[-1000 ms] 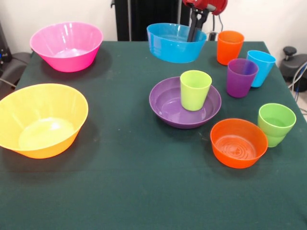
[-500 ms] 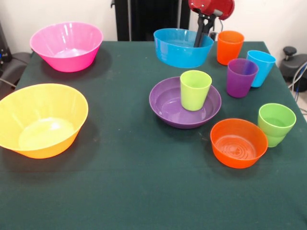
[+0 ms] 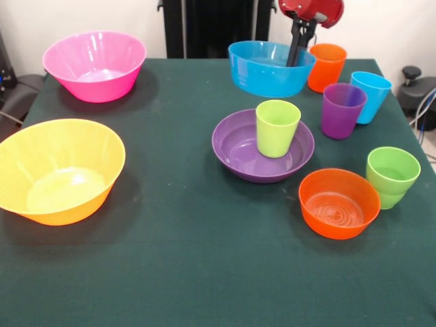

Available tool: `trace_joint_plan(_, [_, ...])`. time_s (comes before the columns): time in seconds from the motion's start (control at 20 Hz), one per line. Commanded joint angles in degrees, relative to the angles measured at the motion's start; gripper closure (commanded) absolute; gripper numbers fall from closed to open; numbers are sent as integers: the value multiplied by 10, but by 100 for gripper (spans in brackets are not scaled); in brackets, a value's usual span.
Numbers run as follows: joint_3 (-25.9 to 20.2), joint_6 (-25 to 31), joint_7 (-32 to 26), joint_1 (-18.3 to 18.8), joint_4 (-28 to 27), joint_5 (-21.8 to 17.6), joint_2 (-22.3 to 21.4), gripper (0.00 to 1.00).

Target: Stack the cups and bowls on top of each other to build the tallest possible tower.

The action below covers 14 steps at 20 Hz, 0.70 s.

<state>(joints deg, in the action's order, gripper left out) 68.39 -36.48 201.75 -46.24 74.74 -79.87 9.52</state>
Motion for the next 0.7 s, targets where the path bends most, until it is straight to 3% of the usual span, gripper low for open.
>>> trace_joint_plan(0.05, [-47,47,200,-4,-71,15,38,100])
trace_joint_plan(0.3, [-32,25,244,-8,-85,0,65,100])
trace_joint_plan(0.7, [-30,19,239,-9,-92,11,70,100])
